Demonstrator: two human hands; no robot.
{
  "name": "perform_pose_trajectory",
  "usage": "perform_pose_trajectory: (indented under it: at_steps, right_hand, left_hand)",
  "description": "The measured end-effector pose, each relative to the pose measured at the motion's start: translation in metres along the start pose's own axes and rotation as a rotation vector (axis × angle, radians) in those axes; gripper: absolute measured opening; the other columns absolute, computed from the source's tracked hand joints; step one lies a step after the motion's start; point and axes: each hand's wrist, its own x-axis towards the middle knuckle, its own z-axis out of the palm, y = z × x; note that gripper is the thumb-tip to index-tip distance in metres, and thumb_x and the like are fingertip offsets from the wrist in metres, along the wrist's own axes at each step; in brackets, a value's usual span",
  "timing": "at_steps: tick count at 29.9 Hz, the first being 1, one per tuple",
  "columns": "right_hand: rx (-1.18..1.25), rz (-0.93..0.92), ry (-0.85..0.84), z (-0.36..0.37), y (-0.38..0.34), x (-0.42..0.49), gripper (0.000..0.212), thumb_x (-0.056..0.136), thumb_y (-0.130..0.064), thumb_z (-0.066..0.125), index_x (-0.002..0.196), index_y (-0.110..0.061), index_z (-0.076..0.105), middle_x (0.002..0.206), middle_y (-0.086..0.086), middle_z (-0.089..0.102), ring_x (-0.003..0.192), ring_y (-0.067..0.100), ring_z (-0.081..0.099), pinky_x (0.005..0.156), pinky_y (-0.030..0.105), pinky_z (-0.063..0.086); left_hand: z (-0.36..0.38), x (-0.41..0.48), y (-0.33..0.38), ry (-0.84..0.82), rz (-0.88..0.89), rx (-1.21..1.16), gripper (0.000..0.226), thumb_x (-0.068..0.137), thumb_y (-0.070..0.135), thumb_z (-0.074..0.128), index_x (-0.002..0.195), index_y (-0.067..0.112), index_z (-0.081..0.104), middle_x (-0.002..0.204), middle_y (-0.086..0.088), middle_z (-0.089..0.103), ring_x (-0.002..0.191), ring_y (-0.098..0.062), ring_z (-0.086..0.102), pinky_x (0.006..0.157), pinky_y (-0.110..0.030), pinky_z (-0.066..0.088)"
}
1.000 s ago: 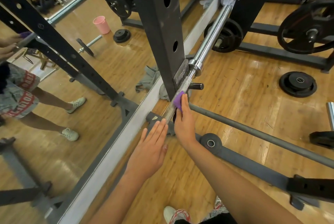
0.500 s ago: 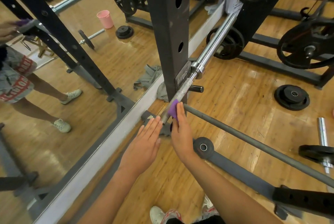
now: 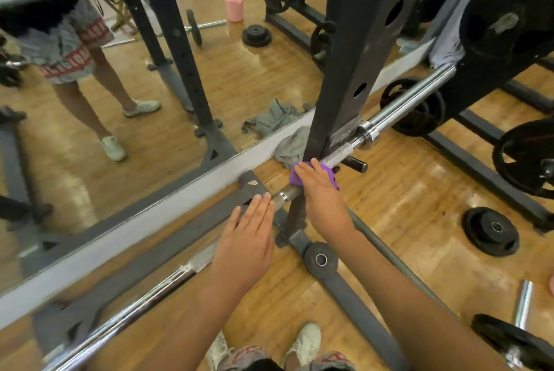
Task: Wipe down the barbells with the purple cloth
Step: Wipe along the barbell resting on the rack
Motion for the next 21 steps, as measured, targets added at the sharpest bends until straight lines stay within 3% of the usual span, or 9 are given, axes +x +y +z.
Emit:
perform_pose_trajectory:
  at_steps: [2, 4, 8, 11, 14, 17, 21]
  right_hand:
    - [-0.021, -0.12, -0.054, -0.002, 0.008, -0.005, 0.067, 0.093, 0.015, 0.048, 0.154, -0.01, 0.036, 0.163, 0.004, 0.031, 0.155, 0.021, 0.013, 0.124, 0.03, 0.011]
    - [-0.024, -0.188, -0.074, -0.011, 0.024, -0.003, 0.072, 0.088, 0.02, 0.047, 0.153, -0.01, 0.039, 0.161, 0.004, 0.035, 0.153, 0.017, 0.017, 0.124, 0.037, 0.024]
    - [-0.054, -0.176, -0.021, -0.016, 0.034, 0.001, 0.072, 0.086, 0.021, 0.048, 0.151, -0.01, 0.044, 0.157, 0.003, 0.042, 0.151, 0.019, 0.024, 0.114, 0.037, 0.037]
    - [-0.018, -0.162, 0.024, 0.004, 0.016, -0.012, 0.074, 0.081, 0.022, 0.055, 0.15, -0.006, 0.045, 0.158, 0.007, 0.041, 0.15, 0.022, 0.02, 0.119, 0.04, 0.032]
    - [-0.048, -0.29, -0.026, 0.008, 0.013, -0.018, 0.08, 0.071, 0.024, 0.061, 0.146, -0.001, 0.049, 0.153, 0.013, 0.046, 0.146, 0.032, 0.031, 0.113, 0.049, 0.038]
    - [-0.068, -0.308, -0.105, -0.013, 0.028, -0.003, 0.078, 0.082, 0.023, 0.051, 0.152, -0.01, 0.042, 0.159, 0.005, 0.039, 0.151, 0.021, 0.024, 0.116, 0.037, 0.033]
    - [-0.086, -0.164, -0.103, -0.026, 0.044, 0.004, 0.082, 0.086, 0.023, 0.044, 0.158, -0.016, 0.031, 0.164, -0.003, 0.028, 0.155, 0.016, 0.012, 0.121, 0.03, 0.024]
  left_hand:
    - [0.001, -0.002, 0.008, 0.002, -0.055, -0.012, 0.064, 0.097, 0.036, 0.037, 0.156, 0.009, 0.034, 0.164, -0.007, 0.028, 0.152, -0.021, 0.026, 0.119, -0.046, 0.032]
    - [0.0, -0.002, 0.012, 0.012, -0.088, -0.029, 0.064, 0.097, 0.036, 0.038, 0.155, 0.01, 0.036, 0.164, -0.006, 0.029, 0.152, -0.021, 0.026, 0.119, -0.045, 0.032]
    - [-0.001, -0.001, 0.013, 0.019, -0.099, -0.047, 0.068, 0.094, 0.044, 0.043, 0.154, 0.01, 0.04, 0.163, -0.005, 0.031, 0.151, -0.019, 0.028, 0.119, -0.044, 0.03]
    - [-0.003, 0.0, 0.014, 0.032, -0.105, -0.08, 0.074, 0.09, 0.05, 0.049, 0.153, 0.012, 0.042, 0.162, -0.003, 0.033, 0.151, -0.016, 0.028, 0.121, -0.042, 0.022]
    - [-0.003, 0.0, 0.014, 0.049, -0.137, -0.099, 0.073, 0.088, 0.048, 0.051, 0.152, 0.014, 0.044, 0.161, 0.0, 0.036, 0.15, -0.013, 0.028, 0.121, -0.039, 0.018]
    - [-0.002, 0.001, 0.013, 0.054, -0.147, -0.115, 0.072, 0.086, 0.046, 0.05, 0.152, 0.016, 0.045, 0.161, 0.002, 0.036, 0.149, -0.012, 0.029, 0.119, -0.038, 0.022]
    - [0.001, 0.001, 0.014, 0.089, -0.152, -0.14, 0.069, 0.089, 0.045, 0.047, 0.153, 0.018, 0.043, 0.161, 0.004, 0.035, 0.15, -0.01, 0.026, 0.121, -0.037, 0.019]
